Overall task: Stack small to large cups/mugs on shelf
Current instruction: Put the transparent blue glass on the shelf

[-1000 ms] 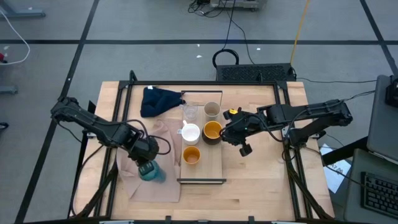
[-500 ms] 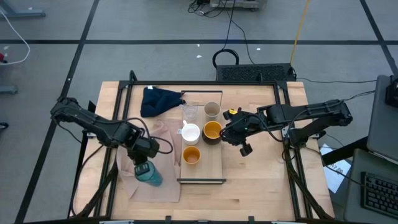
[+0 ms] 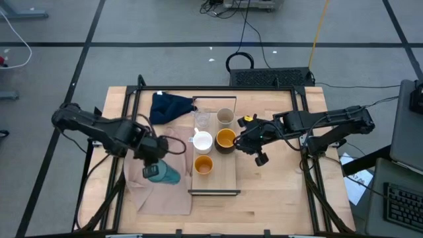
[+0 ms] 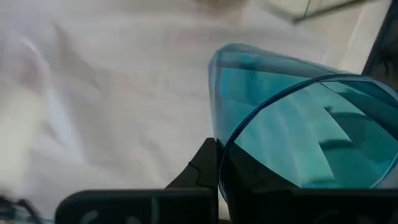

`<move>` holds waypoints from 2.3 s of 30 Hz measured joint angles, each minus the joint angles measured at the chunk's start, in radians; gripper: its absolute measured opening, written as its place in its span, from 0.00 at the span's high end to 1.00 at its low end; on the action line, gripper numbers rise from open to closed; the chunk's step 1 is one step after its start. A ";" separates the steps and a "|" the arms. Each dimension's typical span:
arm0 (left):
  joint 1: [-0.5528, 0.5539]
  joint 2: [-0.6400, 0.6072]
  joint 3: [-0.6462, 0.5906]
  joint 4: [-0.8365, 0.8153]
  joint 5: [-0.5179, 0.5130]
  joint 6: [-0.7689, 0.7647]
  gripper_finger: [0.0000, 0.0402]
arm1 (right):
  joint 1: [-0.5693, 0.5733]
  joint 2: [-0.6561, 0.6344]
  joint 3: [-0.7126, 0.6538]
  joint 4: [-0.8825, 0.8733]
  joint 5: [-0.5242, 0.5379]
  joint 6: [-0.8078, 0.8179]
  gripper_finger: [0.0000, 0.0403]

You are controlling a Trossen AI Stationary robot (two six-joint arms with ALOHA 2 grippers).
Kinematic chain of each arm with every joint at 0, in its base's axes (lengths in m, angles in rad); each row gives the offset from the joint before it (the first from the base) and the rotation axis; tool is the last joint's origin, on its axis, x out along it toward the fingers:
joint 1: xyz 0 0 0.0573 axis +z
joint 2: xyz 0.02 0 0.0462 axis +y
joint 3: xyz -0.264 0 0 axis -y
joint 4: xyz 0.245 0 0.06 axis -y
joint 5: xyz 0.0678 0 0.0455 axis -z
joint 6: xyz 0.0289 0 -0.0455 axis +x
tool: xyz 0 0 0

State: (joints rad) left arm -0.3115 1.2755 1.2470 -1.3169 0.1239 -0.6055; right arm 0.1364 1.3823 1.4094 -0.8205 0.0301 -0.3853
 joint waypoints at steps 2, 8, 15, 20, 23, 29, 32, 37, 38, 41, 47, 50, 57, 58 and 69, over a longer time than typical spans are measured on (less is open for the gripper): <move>0.004 0.000 0.074 -0.041 -0.034 0.025 0.99 | 0.000 0.000 0.000 0.000 0.016 0.007 0.77; 0.000 0.000 0.277 -0.200 -0.161 0.027 0.99 | -0.008 0.000 0.000 0.006 0.054 0.009 0.77; -0.012 0.000 0.362 -0.248 -0.269 0.078 0.99 | -0.020 0.008 0.000 0.161 0.047 0.035 0.65; -0.002 0.000 0.366 -0.248 -0.286 0.116 0.99 | -0.031 0.076 0.000 0.288 0.088 0.050 0.35; -0.001 0.000 0.366 -0.248 -0.290 0.126 0.99 | -0.045 0.147 0.000 0.343 0.161 0.031 0.16; -0.001 0.001 0.368 -0.250 -0.305 0.134 0.99 | -0.039 0.250 -0.001 0.462 0.321 -0.126 0.04; -0.001 0.001 0.369 -0.250 -0.308 0.142 0.99 | -0.030 0.257 -0.001 0.517 0.333 -0.175 0.07; -0.001 0.001 0.370 -0.250 -0.341 0.166 0.99 | -0.009 0.214 -0.001 0.570 0.332 -0.166 0.07; 0.003 0.001 0.377 -0.251 -0.348 0.175 0.99 | -0.006 0.203 0.000 0.574 0.332 -0.162 0.07; 0.015 0.001 0.410 -0.232 -0.365 0.214 0.99 | 0.008 0.173 0.000 0.583 0.331 -0.125 0.07; 0.040 0.046 0.532 -0.158 -0.423 0.404 0.99 | 0.036 0.160 0.000 0.597 0.330 -0.037 0.07; 0.059 0.101 0.605 -0.153 -0.436 0.503 0.99 | 0.051 0.161 0.000 0.603 0.328 -0.022 0.07; 0.121 0.237 0.747 -0.254 -0.450 0.592 0.99 | 0.074 0.147 0.000 0.626 0.291 -0.018 0.07; 0.128 0.248 0.757 -0.253 -0.455 0.604 0.99 | 0.074 0.147 0.000 0.626 0.276 -0.008 0.07; 0.134 0.286 0.809 -0.244 -0.470 0.658 0.99 | 0.044 0.150 0.000 0.627 0.227 0.007 0.07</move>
State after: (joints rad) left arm -0.1774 1.5616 2.0556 -1.5611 -0.3458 0.0521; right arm 0.1800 1.5322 1.4090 -0.1934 0.2567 -0.3786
